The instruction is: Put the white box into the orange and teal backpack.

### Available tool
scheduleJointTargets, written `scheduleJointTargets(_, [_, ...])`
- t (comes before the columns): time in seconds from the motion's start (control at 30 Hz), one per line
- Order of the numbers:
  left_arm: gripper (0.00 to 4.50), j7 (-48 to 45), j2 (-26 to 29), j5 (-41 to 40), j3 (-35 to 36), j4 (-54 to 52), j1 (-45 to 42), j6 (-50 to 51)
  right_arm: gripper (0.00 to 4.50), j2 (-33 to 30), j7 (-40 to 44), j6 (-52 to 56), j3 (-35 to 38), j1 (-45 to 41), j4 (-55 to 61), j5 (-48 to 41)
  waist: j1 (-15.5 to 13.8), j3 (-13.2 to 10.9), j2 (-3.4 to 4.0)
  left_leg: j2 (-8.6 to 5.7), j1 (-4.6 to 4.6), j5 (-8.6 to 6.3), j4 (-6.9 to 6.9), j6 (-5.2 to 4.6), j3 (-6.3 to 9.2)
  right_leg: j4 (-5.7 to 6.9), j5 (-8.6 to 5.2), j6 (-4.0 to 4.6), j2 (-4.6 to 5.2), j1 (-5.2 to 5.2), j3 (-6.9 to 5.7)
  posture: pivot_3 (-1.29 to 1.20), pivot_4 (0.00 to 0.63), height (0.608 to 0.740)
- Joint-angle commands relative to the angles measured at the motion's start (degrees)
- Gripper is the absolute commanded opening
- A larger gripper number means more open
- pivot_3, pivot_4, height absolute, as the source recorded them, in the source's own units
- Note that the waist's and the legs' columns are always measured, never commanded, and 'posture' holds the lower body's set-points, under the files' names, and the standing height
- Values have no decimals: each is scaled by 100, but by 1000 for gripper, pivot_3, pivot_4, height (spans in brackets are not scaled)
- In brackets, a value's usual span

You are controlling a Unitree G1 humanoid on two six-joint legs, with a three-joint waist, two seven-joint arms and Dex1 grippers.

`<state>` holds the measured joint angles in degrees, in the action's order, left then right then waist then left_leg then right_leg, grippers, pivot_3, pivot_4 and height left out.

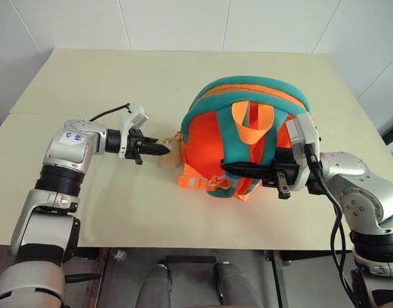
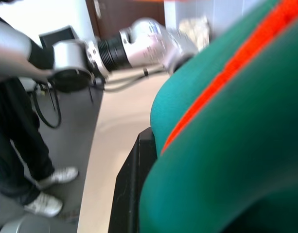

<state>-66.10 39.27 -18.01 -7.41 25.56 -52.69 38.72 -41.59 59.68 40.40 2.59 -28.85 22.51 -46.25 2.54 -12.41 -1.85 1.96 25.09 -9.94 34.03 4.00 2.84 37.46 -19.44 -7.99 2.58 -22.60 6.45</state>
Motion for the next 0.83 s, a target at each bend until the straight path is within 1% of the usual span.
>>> scheduleJointTargets(0.03, [2293,-108,233,-207,376,-385,173,131,637,-423,23,144,195,2,280,24,-4,0,0,0,0,0,0,0,0,0,0,0,0,0,0,0,150,740])
scheduleJointTargets(0.07, [2583,-100,288,-296,533,-490,272,152,887,-591,35,189,280,67,329,19,-6,0,0,1,-1,0,-1,0,0,-1,0,0,-1,0,0,0,150,740])
scheduleJointTargets(0.1, [2977,-73,306,-357,643,-573,335,177,1301,-716,58,203,345,120,344,12,-16,0,0,1,1,0,-1,-1,0,-1,0,0,0,-2,0,0,150,740])
scheduleJointTargets(0.17, [3583,-37,422,-464,922,-794,581,69,1940,-1045,131,241,554,282,362,19,-34,0,0,0,1,0,-1,-1,-1,-2,-1,1,1,-2,0,0,150,740])
scheduleJointTargets(0.2, [3938,-81,509,-503,1027,-886,717,18,2337,-1192,162,263,661,364,376,7,-38,0,0,0,1,-1,-1,-1,-1,-3,-1,1,2,-1,0,0,150,740])
scheduleJointTargets(0.23, [4198,-111,598,-525,1122,-966,848,-43,2615,-1344,198,284,777,453,384,-1,-36,0,0,0,0,-1,-1,-1,-2,-3,-1,1,2,0,1,0,150,740])
scheduleJointTargets(0.27, [4500,-96,625,-537,1156,-1033,908,-54,3029,-1453,260,262,859,517,336,0,-45,0,0,1,0,-1,-2,-1,-3,-4,-1,1,2,-1,1,0,150,740])
scheduleJointTargets(0.3, [4500,-108,698,-552,1232,-1052,988,-94,3361,-1589,289,277,964,606,342,0,-56,0,0,1,-3,-1,-3,-2,-3,-3,-1,2,2,1,1,0,150,740])
scheduleJointTargets(0.4, [4500,-182,933,-605,1567,-914,1133,-361,4450,-2274,592,213,1649,1108,31,307,-84,0,0,0,-3,-1,0,-2,-5,-3,-1,3,3,1,2,0,150,740])
scheduleJointTargets(0.43, [4500,-214,973,-624,1695,-803,1172,-546,4483,-2468,710,145,1925,1367,-88,469,-99,0,0,0,-2,-1,1,-2,-5,-5,-1,3,4,1,1,0,150,740])
scheduleJointTargets(0.5, [4500,-266,1008,-624,1850,-561,1228,-875,4483,-2661,826,46,2360,1799,-231,681,-103,1,-2,-4,-1,-2,1,-4,-6,-12,-3,5,8,3,0,0,150,740])
scheduleJointTargets(0.6, [4500,-282,1020,-448,1896,-81,1231,-1414,4483,-2713,929,95,3034,2261,-395,796,-95,1,-1,-4,-6,-4,0,-7,-10,-17,-3,6,9,9,1,0,150,740])
scheduleJointTargets(0.67, [4500,-283,979,-544,2066,11,1291,-1681,4483,-2694,969,67,3418,2480,-570,892,-95,1,-1,-4,-6,-4,0,-7,-10,-14,-2,5,8,8,2,0,150,740])
scheduleJointTargets(0.77, [4500,-337,921,-765,2323,-43,1380,-1957,4483,-2667,1009,-107,3637,2611,-821,1030,-76,1,-1,-3,-5,-4,1,-6,-12,-16,-1,4,9,8,3,0,150,740])
scheduleJointTargets(0.83, [4500,-431,888,-913,2485,-88,1490,-2091,4483,-2498,810,-178,3606,2379,-1031,960,-58,1,-1,-2,-10,-4,0,-6,-15,-15,-1,3,8,8,6,0,150,740])
